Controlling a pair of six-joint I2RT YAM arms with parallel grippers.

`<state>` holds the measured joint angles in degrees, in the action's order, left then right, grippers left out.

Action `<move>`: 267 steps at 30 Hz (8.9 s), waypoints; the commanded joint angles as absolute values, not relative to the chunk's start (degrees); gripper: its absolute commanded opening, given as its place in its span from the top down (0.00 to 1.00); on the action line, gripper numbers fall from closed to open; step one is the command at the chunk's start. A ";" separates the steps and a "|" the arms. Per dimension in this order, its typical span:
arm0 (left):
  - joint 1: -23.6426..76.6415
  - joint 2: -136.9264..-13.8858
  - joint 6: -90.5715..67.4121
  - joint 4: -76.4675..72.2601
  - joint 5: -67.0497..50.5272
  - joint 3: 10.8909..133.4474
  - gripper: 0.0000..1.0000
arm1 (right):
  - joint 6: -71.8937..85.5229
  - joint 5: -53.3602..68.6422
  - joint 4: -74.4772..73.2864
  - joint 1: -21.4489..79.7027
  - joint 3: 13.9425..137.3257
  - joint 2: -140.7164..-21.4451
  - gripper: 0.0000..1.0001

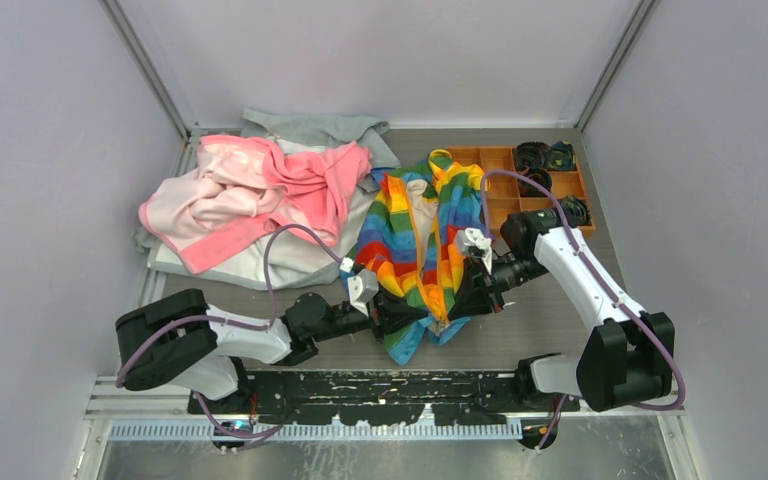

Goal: Zip up the jacket
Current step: Insert the zipper into the jacket.

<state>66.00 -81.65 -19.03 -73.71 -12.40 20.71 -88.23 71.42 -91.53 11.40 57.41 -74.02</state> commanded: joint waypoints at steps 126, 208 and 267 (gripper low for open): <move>71.11 -74.94 -16.31 -55.12 1.39 25.49 1.00 | -53.09 68.20 -68.97 13.50 56.33 -72.72 0.99; 56.58 -86.00 -32.04 -66.43 -20.95 22.68 0.80 | -29.36 60.44 -49.17 18.70 52.38 -72.71 0.99; 56.15 -94.29 -40.04 -45.70 -39.39 36.63 1.00 | -29.26 60.46 -46.62 20.72 52.08 -68.64 0.99</move>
<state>56.01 -92.51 -38.76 -46.41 -35.16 34.41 -26.24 52.97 -47.81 19.70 49.93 -69.04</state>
